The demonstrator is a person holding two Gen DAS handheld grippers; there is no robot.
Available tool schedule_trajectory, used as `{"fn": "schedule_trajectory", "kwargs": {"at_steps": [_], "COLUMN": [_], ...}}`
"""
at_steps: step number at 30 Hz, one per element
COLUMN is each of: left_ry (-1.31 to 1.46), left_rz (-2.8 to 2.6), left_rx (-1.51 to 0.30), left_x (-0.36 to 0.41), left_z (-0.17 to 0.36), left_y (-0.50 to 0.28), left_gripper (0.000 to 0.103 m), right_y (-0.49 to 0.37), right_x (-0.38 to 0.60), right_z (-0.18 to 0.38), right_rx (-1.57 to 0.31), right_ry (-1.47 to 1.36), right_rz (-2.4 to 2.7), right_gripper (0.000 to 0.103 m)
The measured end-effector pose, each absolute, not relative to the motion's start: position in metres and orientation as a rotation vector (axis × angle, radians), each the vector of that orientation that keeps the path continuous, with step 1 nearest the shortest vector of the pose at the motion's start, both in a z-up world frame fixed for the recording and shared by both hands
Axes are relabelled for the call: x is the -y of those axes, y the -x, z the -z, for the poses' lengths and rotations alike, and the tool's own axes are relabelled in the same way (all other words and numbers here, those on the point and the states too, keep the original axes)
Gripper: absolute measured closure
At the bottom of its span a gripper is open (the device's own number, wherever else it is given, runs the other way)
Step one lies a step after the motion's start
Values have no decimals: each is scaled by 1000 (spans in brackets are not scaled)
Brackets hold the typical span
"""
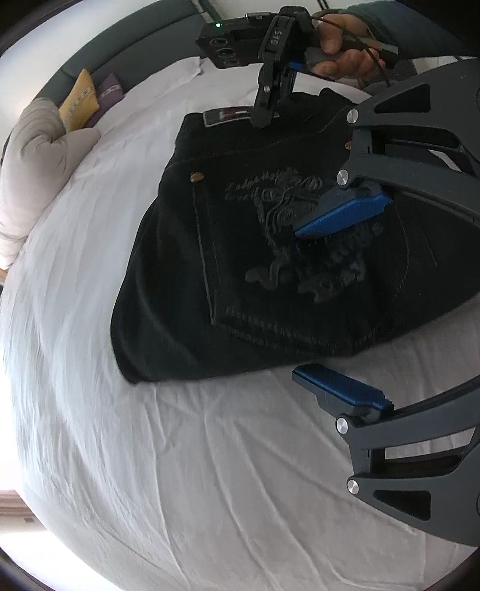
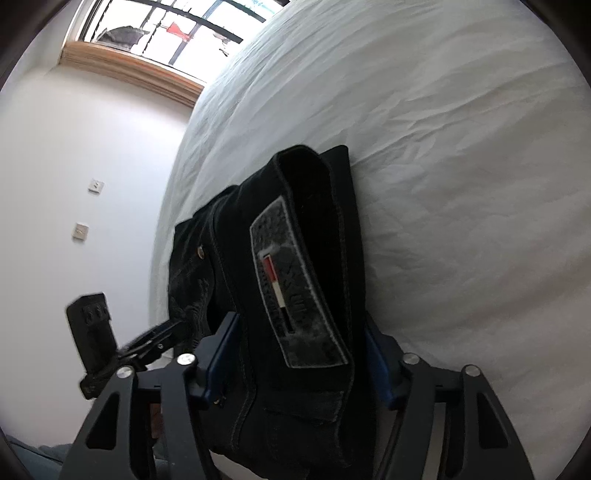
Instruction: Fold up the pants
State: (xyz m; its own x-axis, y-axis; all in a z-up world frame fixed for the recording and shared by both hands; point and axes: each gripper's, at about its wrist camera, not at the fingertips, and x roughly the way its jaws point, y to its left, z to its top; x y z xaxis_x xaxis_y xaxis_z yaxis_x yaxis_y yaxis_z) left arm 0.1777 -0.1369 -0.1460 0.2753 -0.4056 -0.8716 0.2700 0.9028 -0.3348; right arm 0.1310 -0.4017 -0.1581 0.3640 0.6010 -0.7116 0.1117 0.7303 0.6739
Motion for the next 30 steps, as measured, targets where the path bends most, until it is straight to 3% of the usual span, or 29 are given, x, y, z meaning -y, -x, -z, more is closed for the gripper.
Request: {"fn": "schedule_trajectory", "kwargs": {"at_steps": [6,10,14,20,30], "left_ry": [101,73,68,126,102], "left_rz": [461,479,496,525,452], "left_rx": [-1197,-1180,-1164,-1139,-980], "left_x": [147,150,151,137,76], "left_z": [144,140,135,114,43], "left_y": [-177,-173,-171,-167,-216], "left_gripper": [51,70,80,86,87], "right_y": [-124,-119,-115,-106,-154], "right_x": [394,384,373,349,303], "right_z": [147,135,121,90,36], "right_rx": [-1184,-1166,-1146,-1088,-954], "right_ry": [-589,-505,-427,-340,-324], "right_rz": [-305,-285,-264,-270,-350], "right_gripper": [66,75,81,83,84]}}
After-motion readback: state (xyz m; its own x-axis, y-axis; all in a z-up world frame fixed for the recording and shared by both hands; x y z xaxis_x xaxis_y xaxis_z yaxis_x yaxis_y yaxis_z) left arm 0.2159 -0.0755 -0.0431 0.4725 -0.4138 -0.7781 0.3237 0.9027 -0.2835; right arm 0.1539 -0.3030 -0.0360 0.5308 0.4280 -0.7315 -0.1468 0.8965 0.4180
